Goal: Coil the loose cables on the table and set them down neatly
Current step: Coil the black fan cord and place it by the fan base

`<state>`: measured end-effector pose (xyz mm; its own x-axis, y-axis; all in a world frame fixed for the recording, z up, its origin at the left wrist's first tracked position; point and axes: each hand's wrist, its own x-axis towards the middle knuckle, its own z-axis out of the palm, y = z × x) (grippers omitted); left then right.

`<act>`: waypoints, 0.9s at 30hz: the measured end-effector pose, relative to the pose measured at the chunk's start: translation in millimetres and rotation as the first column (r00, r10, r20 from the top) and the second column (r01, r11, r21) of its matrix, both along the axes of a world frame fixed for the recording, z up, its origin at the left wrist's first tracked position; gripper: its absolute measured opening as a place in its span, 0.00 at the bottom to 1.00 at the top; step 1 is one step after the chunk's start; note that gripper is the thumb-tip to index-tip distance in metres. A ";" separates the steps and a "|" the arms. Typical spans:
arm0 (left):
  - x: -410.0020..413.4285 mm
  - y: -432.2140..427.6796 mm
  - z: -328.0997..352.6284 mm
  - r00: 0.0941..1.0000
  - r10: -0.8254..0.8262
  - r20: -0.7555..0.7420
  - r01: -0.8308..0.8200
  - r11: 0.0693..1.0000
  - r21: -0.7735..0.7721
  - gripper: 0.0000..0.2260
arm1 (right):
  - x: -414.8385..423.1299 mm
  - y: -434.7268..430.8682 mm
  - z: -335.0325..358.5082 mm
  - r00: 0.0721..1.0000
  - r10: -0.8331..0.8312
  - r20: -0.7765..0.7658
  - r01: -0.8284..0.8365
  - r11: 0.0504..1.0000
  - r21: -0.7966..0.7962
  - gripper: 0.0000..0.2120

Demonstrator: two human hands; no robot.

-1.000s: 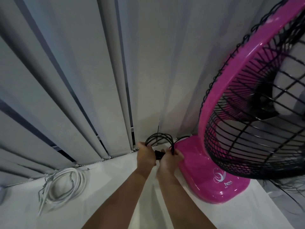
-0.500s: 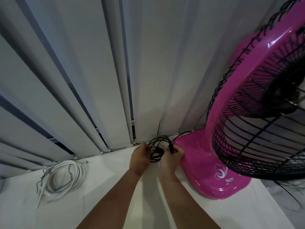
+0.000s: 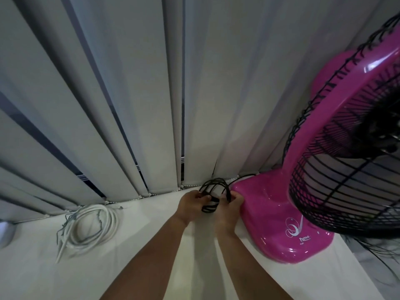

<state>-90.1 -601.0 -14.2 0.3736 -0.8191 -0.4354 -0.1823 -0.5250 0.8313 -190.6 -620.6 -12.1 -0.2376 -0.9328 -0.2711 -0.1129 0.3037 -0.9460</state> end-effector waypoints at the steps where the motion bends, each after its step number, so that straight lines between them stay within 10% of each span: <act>1: -0.5 -0.5 -0.9 0.998 0.021 0.064 -0.021 1.000 0.000 0.10 | -4.7 1.5 0.7 0.986 0.085 -0.145 -0.092 0.995 -0.041 0.11; 5: -1.8 -3.0 -6.3 0.984 0.036 0.172 -0.038 0.999 0.011 0.13 | -24.8 14.3 -1.5 0.559 0.191 -0.807 -0.465 0.878 -0.115 0.21; 9: -2.0 -3.1 -8.3 0.979 0.027 0.200 -0.028 1.000 -0.001 0.12 | -27.3 20.4 -10.0 0.172 0.134 -0.976 -0.678 0.735 -0.019 0.31; 17: -1.7 -0.9 -10.7 0.983 0.102 0.153 -0.095 0.994 -0.056 0.10 | -39.1 -10.7 -10.2 -0.131 0.279 -0.951 -0.712 0.641 0.286 0.30; 23: 9.0 22.2 -1.7 0.892 0.302 -0.337 -0.358 0.926 -0.120 0.05 | -49.6 -12.3 -19.3 -0.347 0.287 -0.893 -0.673 0.587 0.450 0.32; 27: 21.2 44.7 -3.7 0.887 0.435 -0.151 -0.438 0.899 0.016 0.10 | -42.9 -19.0 -20.8 -0.358 0.278 -0.891 -0.668 0.591 0.453 0.32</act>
<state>-68.9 -556.3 -17.9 0.6283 -0.5960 -0.5000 0.1871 -0.5081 0.8407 -233.5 -639.6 -32.9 0.5311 -0.8225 -0.2034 -0.7797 -0.5685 0.2626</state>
